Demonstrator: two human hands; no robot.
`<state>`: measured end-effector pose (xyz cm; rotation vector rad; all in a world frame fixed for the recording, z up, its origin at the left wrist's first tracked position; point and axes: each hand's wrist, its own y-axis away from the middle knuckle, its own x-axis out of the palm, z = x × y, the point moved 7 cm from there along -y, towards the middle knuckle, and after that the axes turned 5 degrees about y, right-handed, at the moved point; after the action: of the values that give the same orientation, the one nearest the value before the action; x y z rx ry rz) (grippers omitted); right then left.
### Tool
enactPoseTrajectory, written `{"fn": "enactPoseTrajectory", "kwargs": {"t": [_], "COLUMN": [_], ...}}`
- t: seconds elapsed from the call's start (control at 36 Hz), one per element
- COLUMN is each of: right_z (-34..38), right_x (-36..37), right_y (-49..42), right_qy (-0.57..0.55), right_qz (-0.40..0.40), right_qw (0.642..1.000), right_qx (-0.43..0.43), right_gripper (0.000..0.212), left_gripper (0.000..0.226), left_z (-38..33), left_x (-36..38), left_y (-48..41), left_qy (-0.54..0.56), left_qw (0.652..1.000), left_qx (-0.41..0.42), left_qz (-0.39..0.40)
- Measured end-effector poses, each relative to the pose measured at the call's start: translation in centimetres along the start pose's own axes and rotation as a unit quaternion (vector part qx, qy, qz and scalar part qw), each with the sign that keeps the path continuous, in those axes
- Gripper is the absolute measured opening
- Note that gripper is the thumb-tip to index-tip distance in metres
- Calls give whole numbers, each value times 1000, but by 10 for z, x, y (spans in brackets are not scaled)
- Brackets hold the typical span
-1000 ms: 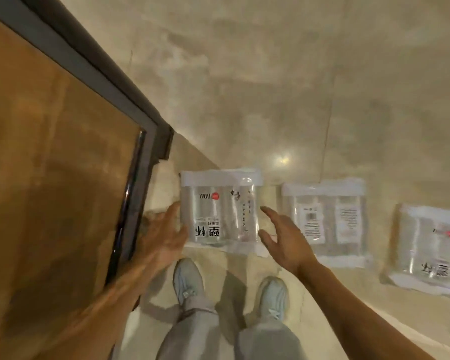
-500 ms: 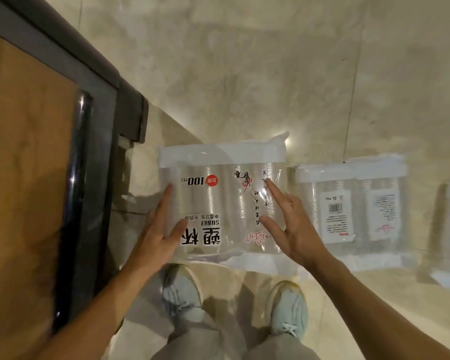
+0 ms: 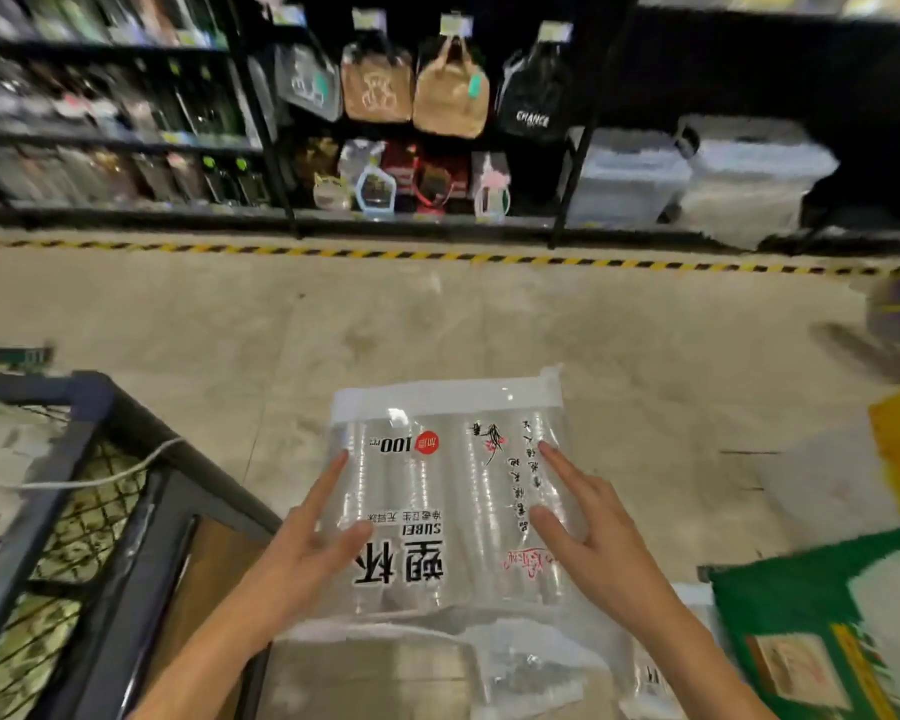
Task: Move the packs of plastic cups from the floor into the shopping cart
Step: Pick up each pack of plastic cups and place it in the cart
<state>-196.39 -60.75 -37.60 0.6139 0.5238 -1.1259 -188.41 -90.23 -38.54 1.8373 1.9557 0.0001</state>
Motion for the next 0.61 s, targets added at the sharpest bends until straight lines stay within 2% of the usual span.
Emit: {"fn": "enactPoseTrajectory", "kwargs": {"t": [0.17, 0.31, 0.5, 0.61], "right_z": [85, 116, 121, 110], "right_x": [-161, -262, -345, -365], "right_y": [58, 104, 171, 215], "right_qy": [-9, 0, -12, -15], "right_qz": [-47, -112, -220, -269], "right_qw": [999, 994, 974, 958], "right_qx": [2, 7, 52, 94], "right_gripper": [59, 58, 63, 65], "left_gripper": [70, 72, 69, 70], "left_z": [-189, -292, -382, -413], "left_x": [-6, 14, 58, 90], "left_y": [49, 70, 64, 67], "left_qy": [-14, -26, -38, -41], "left_qw": [997, 992, 976, 960], "left_qx": [69, 112, 189, 217], "left_qz": [16, 45, 99, 172]}}
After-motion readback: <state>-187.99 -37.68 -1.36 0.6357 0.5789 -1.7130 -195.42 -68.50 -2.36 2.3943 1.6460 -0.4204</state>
